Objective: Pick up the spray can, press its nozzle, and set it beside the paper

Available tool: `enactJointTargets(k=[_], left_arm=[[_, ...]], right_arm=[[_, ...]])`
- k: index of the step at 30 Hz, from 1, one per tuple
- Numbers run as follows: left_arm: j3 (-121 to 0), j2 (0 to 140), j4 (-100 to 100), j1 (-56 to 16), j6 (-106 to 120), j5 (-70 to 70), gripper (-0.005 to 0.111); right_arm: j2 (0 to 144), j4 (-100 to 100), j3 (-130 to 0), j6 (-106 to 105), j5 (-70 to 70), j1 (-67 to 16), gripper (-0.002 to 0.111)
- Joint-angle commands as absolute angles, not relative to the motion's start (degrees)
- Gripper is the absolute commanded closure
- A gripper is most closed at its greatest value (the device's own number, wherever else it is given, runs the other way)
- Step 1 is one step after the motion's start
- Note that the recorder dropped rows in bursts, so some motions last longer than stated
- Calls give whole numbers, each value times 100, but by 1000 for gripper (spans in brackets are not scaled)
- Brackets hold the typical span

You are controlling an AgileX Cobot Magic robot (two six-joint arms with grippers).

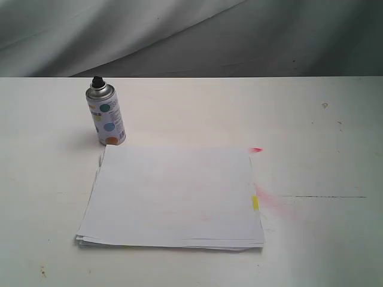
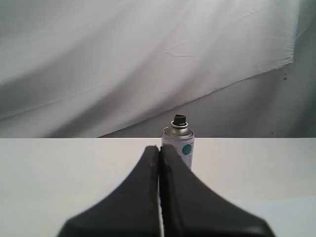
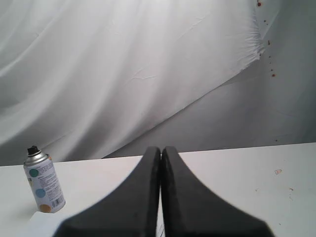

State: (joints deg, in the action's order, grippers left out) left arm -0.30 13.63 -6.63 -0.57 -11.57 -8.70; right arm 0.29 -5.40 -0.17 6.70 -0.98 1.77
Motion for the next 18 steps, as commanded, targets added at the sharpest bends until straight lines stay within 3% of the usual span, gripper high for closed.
enactJointTargets(k=[1, 5, 18], left_arm=[[0, 1345, -665, -75, -1179, -904, 106], [0, 1085, -665, -363, -1179, -893, 106], [0, 989, -665, -353, -1179, -905, 106]], right_arm=[[0, -559, 0, 668, -126, 211, 108], [0, -559, 0, 668, -126, 211, 108], [0, -559, 0, 668, -126, 211, 108]])
